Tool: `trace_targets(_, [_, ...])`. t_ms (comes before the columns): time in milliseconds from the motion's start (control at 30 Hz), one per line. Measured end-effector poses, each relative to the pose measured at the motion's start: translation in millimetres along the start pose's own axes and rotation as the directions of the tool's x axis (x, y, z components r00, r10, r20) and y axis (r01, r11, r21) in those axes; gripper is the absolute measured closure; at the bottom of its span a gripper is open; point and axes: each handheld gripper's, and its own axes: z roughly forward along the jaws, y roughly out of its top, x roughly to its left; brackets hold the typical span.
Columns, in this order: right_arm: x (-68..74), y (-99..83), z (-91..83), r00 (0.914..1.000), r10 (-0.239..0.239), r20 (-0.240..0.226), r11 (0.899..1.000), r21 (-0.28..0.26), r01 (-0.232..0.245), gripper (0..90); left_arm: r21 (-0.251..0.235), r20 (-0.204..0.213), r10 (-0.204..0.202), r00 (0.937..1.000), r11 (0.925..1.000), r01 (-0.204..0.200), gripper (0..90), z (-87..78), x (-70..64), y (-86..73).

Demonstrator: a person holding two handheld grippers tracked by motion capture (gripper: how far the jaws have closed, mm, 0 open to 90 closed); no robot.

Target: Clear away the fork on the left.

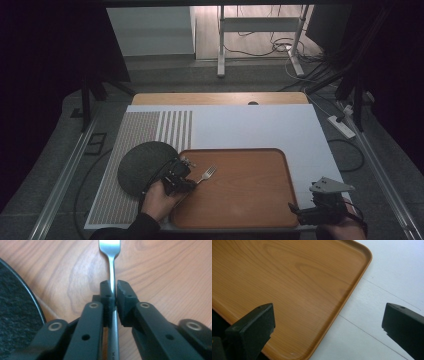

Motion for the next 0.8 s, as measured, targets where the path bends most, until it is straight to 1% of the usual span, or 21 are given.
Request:
trace_targets(67, [0.0,0.0,0.0,1.0,0.0,0.0,1.0,0.001,0.0,0.0,-0.026,-0.005,0.008,1.0,0.9996,-0.008,80.7,-3.8,0.3,2.3])
trace_targets(100, [0.0,0.1,0.1,1.0,0.0,0.001,1.0,0.002,0.0,0.0,-0.026,-0.005,0.008,1.0,0.9996,-0.008,82.3,-3.8,0.3,2.3])
trace_targets(133, [0.0,0.1,0.2,1.0,0.0,0.001,1.0,0.002,0.0,0.0,-0.046,0.008,0.019,0.9998,0.9988,-0.019,84.6,-4.8,-0.5,6.1])
trace_targets(167, [0.0,0.1,0.2,1.0,0.0,0.001,1.0,0.002,0.0,0.0,-0.046,0.008,0.019,0.9998,0.9988,-0.019,86.2,-4.8,-0.5,6.1])
trace_targets(200, [0.1,0.3,0.4,1.0,-0.001,0.002,1.0,0.006,0.001,0.0,-0.053,0.019,0.044,0.9989,0.9977,-0.043,88.0,-2.5,-3.3,12.3])
trace_targets(300, [0.3,0.3,0.6,1.0,-0.002,0.004,1.0,0.007,0.002,0.0,-0.047,0.024,0.078,0.9966,0.9959,-0.077,88.3,3.9,-8.7,24.1])
trace_targets(333, [0.3,0.3,0.6,1.0,-0.003,0.004,1.0,0.007,0.003,0.0,-0.047,0.024,0.078,0.9966,0.9959,-0.077,88.3,3.9,-8.7,24.1])
trace_targets(367, [0.3,0.3,0.6,1.0,-0.004,0.005,1.0,0.007,0.004,0.0,-0.047,0.028,0.093,0.9953,0.9947,-0.092,88.3,8.8,-11.4,30.7])
trace_targets(400, [0.2,0.2,0.7,1.0,-0.003,0.004,1.0,0.007,0.003,0.0,-0.046,0.034,0.104,0.994,0.9937,-0.102,88.3,11.2,-12.4,33.4])
trace_targets(433, [0.1,0.2,0.8,1.0,-0.003,0.004,1.0,0.008,0.003,0.0,-0.046,0.034,0.104,0.994,0.9937,-0.102,88.3,11.2,-12.4,33.4])
trace_targets(467, [0.1,0.3,0.9,1.0,-0.003,0.004,1.0,0.009,0.003,0.0,-0.037,0.042,0.121,0.9917,0.9921,-0.12,88.3,16.3,-13.9,38.4])
trace_targets(533, [0.2,0.3,1.0,1.0,-0.002,0.003,1.0,0.009,0.002,0.0,-0.034,0.063,0.142,0.9879,0.9896,-0.14,88.3,22.4,-14.8,42.9])
trace_targets(600, [0.3,0.2,1.0,1.0,-0.005,0.003,1.0,0.009,0.005,0.0,-0.019,0.061,0.15,0.9868,0.9887,-0.149,88.3,29.1,-14.9,47.0])
trace_targets(633, [0.3,0.2,1.0,1.0,-0.005,0.003,1.0,0.009,0.005,0.0,-0.019,0.061,0.15,0.9868,0.9887,-0.149,88.3,29.1,-14.9,47.0])
trace_targets(667, [0.3,0.3,1.1,1.0,-0.006,0.003,1.0,0.01,0.006,0.0,-0.011,0.061,0.152,0.9865,0.9884,-0.151,88.3,35.9,-15.0,50.5])
trace_targets(700, [0.3,0.3,1.1,1.0,-0.006,0.003,1.0,0.01,0.006,0.0,-0.011,0.061,0.152,0.9865,0.9884,-0.151,88.3,35.9,-15.0,50.5])
trace_targets(733, [0.2,0.3,1.1,1.0,-0.004,0.002,1.0,0.01,0.004,0.0,-0.004,0.05,0.157,0.9863,0.9875,-0.157,88.3,41.2,-14.5,54.2])
trace_targets(767, [0.2,0.3,1.1,1.0,-0.004,0.002,1.0,0.01,0.004,0.0,-0.004,0.05,0.157,0.9863,0.9875,-0.157,88.4,41.2,-14.5,54.2])
trace_targets(800, [0.1,0.3,1.1,1.0,-0.003,0.0,1.0,0.01,0.003,0.0,-0.011,0.037,0.148,0.9884,0.989,-0.147,88.4,42.4,-12.6,58.1])
